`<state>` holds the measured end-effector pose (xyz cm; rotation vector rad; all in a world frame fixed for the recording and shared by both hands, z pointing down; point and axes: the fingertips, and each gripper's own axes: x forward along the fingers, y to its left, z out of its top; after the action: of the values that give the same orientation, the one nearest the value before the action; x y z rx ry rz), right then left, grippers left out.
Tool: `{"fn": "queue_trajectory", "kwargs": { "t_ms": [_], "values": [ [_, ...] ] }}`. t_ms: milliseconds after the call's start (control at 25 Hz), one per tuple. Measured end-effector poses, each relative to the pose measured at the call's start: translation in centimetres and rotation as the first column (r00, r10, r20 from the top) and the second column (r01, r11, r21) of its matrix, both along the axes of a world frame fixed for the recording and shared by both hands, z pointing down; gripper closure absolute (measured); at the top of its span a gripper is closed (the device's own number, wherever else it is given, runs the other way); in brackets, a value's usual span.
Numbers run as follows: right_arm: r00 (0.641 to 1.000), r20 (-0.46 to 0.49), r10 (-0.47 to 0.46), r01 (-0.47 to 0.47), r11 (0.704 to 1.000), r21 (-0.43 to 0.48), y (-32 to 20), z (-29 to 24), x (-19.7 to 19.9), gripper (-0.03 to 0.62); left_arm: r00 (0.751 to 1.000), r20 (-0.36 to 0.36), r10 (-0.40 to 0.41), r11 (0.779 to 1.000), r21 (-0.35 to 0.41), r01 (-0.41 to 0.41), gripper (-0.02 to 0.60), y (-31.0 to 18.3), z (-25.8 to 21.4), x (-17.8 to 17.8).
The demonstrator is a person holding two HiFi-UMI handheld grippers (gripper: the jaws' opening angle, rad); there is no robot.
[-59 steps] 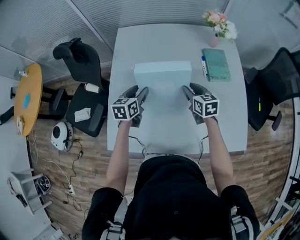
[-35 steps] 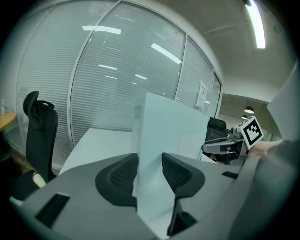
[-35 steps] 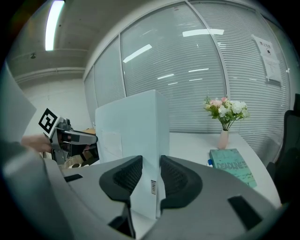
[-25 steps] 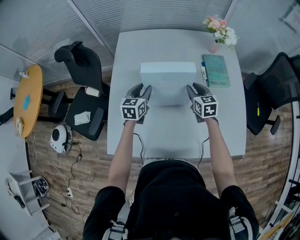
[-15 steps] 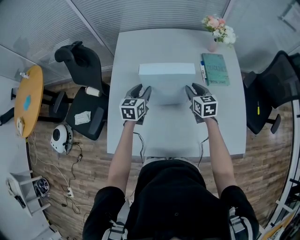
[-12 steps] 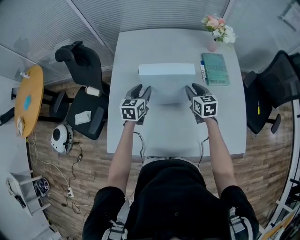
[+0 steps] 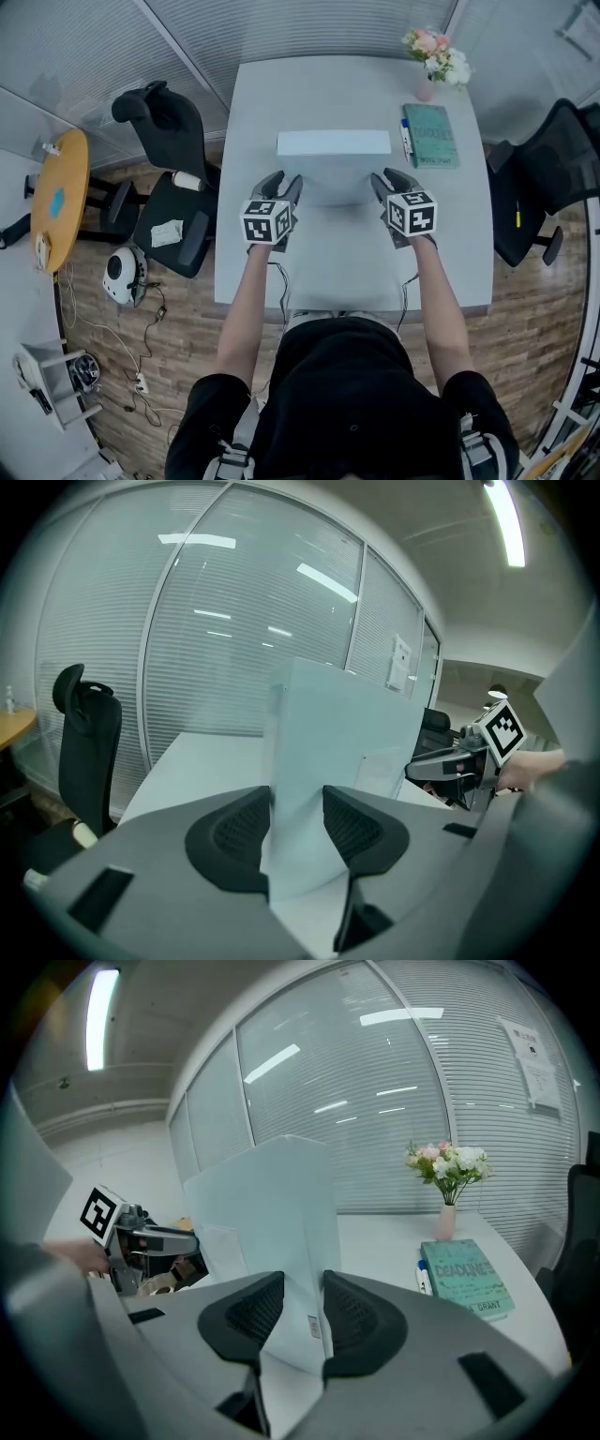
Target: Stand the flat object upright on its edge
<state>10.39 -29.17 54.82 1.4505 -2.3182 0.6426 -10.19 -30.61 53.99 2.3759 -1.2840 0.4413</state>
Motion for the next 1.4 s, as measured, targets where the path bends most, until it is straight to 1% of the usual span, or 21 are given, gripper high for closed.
{"fn": "queue_trajectory", "kwargs": {
  "t_ms": [360,680,840,1160,1400],
  "values": [
    [1.0,0.018,-0.019,0.02,1.0,-0.007,1.0,0.0,0.1,0.448,1.0,0.01,-0.002,1.0,-0.007,0.002,0.408,1.1,0.3,0.1],
    [0.999,0.024,-0.034,0.034,0.999,-0.008,1.8,0.2,0.3,0.448,1.0,0.015,-0.02,1.0,-0.023,0.021,0.393,2.2,0.5,-0.1],
    [0.998,0.045,-0.035,0.036,0.999,-0.006,2.2,-0.1,0.4,0.451,0.999,0.021,-0.027,0.999,-0.028,0.028,0.393,2.7,0.5,0.0],
    [0.998,0.05,-0.047,0.047,0.999,0.0,2.9,-0.5,0.7,0.456,0.999,0.021,-0.042,0.999,-0.022,0.042,0.393,3.2,0.3,-0.1],
    [0.995,0.07,-0.069,0.069,0.998,0.007,3.9,-0.8,0.4,0.459,0.998,0.019,-0.064,0.998,-0.009,0.064,0.393,4.5,-0.3,-0.1]
  ]
}}
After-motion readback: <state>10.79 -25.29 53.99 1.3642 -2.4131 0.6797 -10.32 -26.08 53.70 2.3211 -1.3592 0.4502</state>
